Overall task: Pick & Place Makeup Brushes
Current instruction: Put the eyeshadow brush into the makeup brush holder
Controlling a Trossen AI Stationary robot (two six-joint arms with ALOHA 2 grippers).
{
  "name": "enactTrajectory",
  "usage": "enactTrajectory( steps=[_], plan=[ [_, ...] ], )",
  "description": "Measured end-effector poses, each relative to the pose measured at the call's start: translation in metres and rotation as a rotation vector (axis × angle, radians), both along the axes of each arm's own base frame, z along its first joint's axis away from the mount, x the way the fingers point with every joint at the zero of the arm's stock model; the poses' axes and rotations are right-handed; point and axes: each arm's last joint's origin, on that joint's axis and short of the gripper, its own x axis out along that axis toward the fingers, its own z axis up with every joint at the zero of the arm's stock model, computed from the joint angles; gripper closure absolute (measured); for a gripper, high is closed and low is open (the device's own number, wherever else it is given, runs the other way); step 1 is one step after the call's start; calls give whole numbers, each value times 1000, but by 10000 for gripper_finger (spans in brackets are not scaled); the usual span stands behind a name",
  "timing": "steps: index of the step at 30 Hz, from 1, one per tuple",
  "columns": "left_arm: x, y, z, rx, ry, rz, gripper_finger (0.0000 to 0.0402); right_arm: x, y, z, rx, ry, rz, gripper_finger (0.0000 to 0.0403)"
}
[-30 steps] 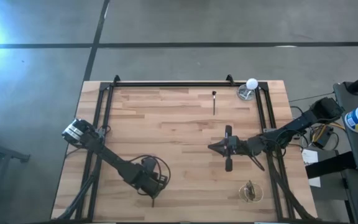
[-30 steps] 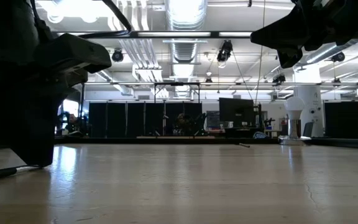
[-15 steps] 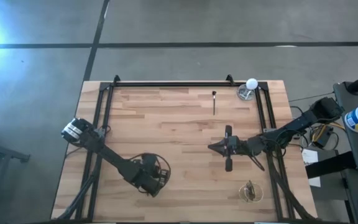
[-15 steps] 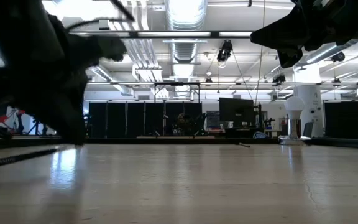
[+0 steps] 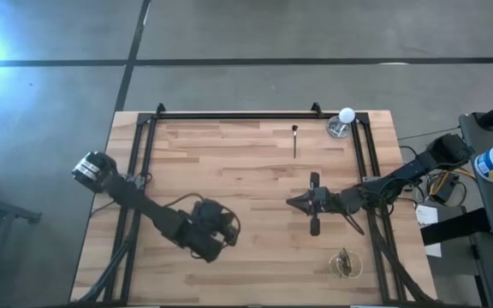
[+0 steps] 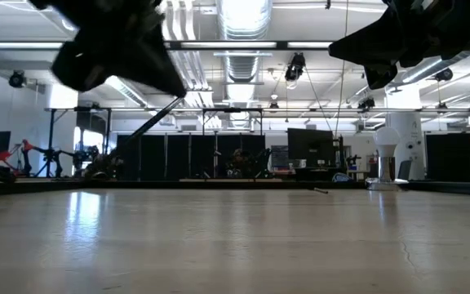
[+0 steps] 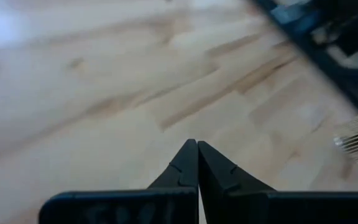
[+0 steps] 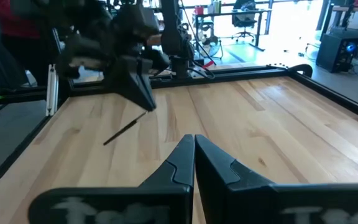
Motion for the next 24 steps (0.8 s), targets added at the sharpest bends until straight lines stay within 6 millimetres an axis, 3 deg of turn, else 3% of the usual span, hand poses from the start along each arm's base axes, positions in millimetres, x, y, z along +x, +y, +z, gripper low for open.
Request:
enactTrajectory(
  steps=[9,14,20,24],
  plan=[
    [22,14,30,224,-232,-216,401,0,0,3,52,-38,1,394],
    [27,21,33,324,-413,-345,401,2,4,7,126,-58,104,390],
    [31,41,16,399,-608,-454,401,7,7,19,163,-91,121,339],
    [37,56,17,470,-697,-489,401,11,9,28,177,-116,123,295]
  ],
)
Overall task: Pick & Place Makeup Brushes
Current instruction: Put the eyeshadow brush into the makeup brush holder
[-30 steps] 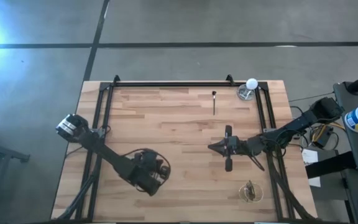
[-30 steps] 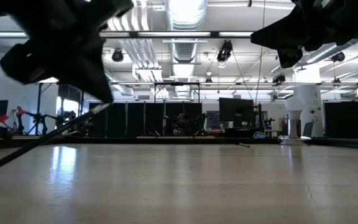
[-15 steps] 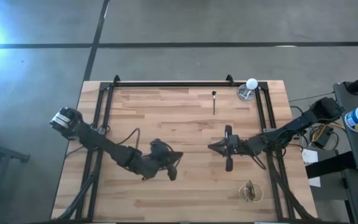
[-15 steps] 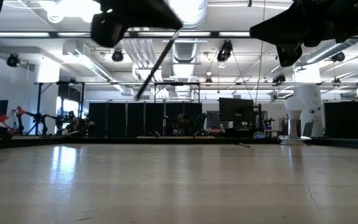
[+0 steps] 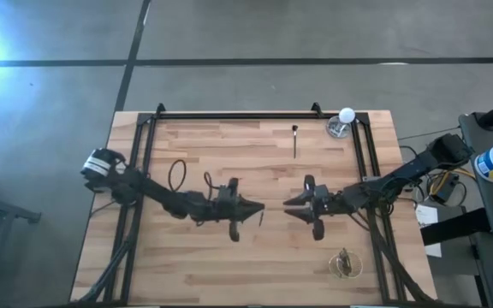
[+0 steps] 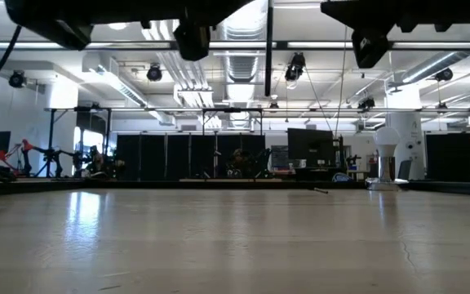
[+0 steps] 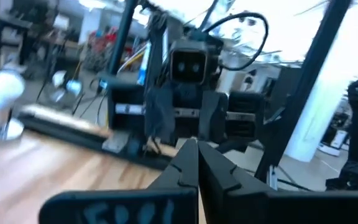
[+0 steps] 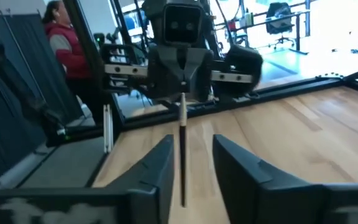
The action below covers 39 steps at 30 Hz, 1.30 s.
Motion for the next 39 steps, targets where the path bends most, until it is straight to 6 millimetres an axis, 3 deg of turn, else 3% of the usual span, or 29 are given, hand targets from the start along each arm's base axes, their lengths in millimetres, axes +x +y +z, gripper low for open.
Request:
enactTrajectory(
  steps=[9,20,24,29,34,39],
  plan=[
    [12,15,16,102,-79,-50,402,30,6,11,-7,-2,-32,239],
    [12,15,17,126,-86,-43,402,60,4,20,-9,-7,-76,259],
    [12,15,17,136,-86,-41,402,61,5,21,-11,-9,-75,300],
    [12,16,17,131,-83,-15,401,57,7,24,-15,-22,-67,380],
    [11,18,18,106,-55,44,392,45,12,35,-14,-19,-58,386],
    [7,19,20,99,-6,36,361,21,22,45,-11,51,-105,388]
  ],
)
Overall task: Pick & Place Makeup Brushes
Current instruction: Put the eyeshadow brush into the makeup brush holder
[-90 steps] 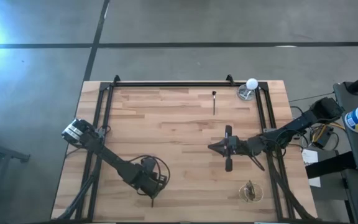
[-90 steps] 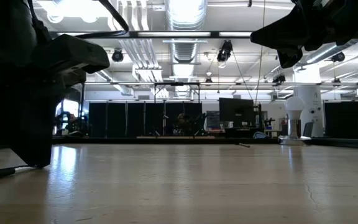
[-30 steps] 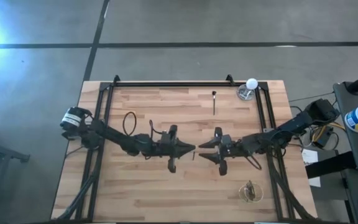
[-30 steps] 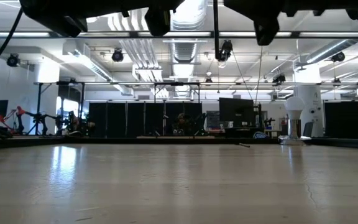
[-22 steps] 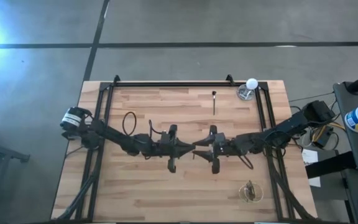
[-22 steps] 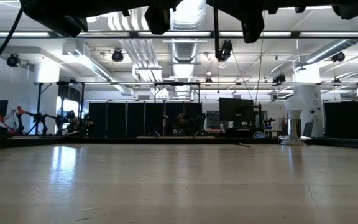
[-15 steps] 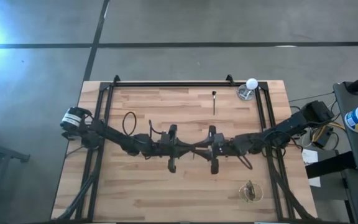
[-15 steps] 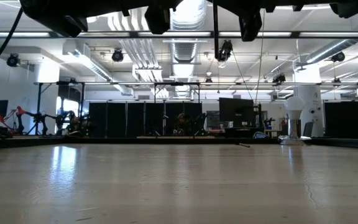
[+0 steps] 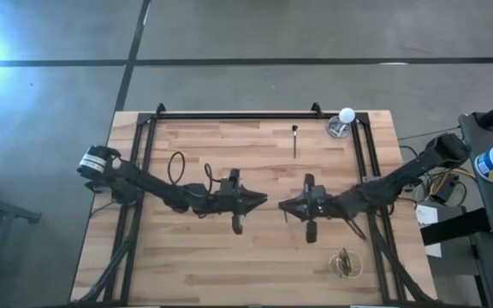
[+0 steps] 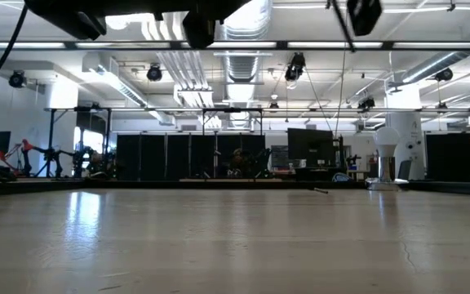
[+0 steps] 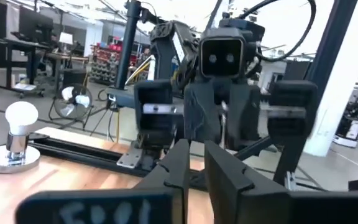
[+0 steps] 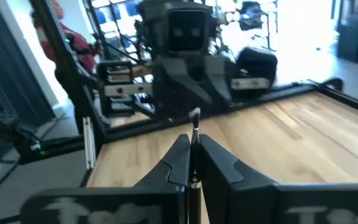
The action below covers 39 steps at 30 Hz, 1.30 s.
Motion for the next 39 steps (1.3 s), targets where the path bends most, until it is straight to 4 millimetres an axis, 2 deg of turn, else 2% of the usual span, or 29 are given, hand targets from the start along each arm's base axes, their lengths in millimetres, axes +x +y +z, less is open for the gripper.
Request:
enactTrajectory(
  steps=[6,12,15,22,31,39],
  plan=[
    [-7,3,-6,2,21,10,337,-36,21,5,52,67,-45,389],
    [-10,3,-14,-4,55,6,335,-69,43,2,145,124,-83,389],
    [-12,4,-19,-24,68,1,335,-81,54,6,158,185,-106,389],
    [-16,5,-29,-64,96,-1,335,-97,77,16,153,363,-171,390],
    [-16,6,-29,-71,99,13,335,-112,107,5,176,478,-272,390],
    [-16,8,-29,-70,102,20,335,-113,120,-14,129,581,-334,390]
  ],
)
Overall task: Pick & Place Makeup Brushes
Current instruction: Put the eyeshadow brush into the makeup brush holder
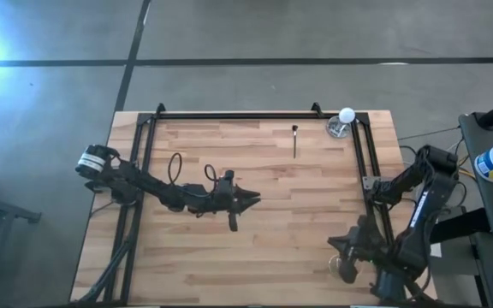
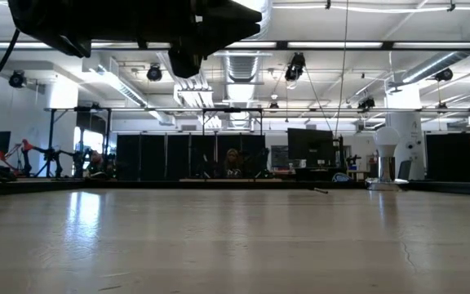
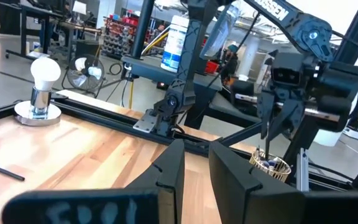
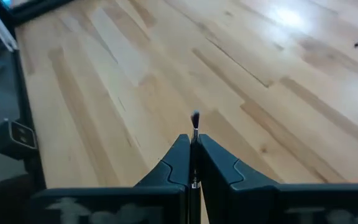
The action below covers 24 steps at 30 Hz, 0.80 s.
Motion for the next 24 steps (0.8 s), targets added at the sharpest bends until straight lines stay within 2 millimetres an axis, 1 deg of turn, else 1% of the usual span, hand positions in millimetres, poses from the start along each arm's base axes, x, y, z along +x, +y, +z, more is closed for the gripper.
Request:
enactTrajectory(
  steps=[3,13,21,24],
  plan=[
    [0,0,0,0,1,0,335,0,2,-6,4,25,-10,390],
    [0,1,-1,3,14,3,335,-14,9,-17,29,31,6,390],
    [1,2,-3,6,26,6,335,-13,14,-29,24,50,8,390],
    [1,3,-3,-9,25,12,335,-13,15,-31,32,60,2,380]
  ],
)
